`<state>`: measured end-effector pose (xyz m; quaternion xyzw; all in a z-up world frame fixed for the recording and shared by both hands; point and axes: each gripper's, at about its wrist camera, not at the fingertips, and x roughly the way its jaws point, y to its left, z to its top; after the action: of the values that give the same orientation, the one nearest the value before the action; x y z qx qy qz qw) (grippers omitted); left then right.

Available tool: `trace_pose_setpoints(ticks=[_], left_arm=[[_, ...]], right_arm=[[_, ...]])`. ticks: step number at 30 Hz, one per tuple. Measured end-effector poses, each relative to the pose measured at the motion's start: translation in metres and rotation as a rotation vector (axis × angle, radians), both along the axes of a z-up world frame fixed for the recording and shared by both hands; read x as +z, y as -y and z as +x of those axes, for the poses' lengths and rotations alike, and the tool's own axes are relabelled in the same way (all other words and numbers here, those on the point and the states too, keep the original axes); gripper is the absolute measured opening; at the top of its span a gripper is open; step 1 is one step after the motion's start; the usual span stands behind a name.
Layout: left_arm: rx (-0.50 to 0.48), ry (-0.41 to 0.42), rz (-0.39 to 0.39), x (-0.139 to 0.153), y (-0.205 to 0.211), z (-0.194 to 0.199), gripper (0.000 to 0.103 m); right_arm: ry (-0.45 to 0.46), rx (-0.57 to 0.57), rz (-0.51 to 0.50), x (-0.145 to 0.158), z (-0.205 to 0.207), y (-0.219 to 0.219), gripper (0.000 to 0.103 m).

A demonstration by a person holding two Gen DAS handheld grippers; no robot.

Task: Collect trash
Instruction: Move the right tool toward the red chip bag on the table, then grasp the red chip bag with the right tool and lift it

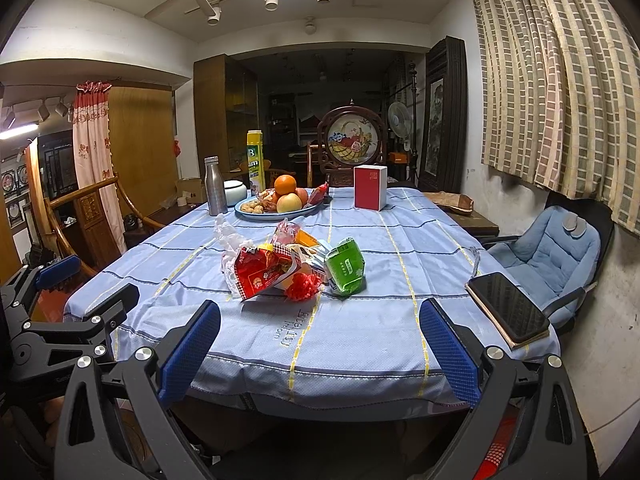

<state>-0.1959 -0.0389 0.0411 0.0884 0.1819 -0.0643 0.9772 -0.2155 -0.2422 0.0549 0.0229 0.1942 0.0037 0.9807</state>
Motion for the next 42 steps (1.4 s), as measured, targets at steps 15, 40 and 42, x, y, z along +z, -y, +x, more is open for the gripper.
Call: trace_pose_setpoints(ticks=[15, 40, 42], left_arm=[[0.001, -0.003, 0.001, -0.001, 0.000, 0.000, 0.097], [0.049, -0.271, -0.009, -0.070, -0.017, 0.082, 0.097], [0.050, -0.302, -0.016, -0.076, -0.018, 0.096, 0.097]], right_arm=[[-0.004, 0.002, -0.002, -0.001, 0.003, 0.000, 0.097], [-0.260, 0.032, 0.050, -0.084, 0.088, 0.027, 0.097], [-0.278, 0.058, 0.080, -0.088, 0.105, 0.026, 0.097]])
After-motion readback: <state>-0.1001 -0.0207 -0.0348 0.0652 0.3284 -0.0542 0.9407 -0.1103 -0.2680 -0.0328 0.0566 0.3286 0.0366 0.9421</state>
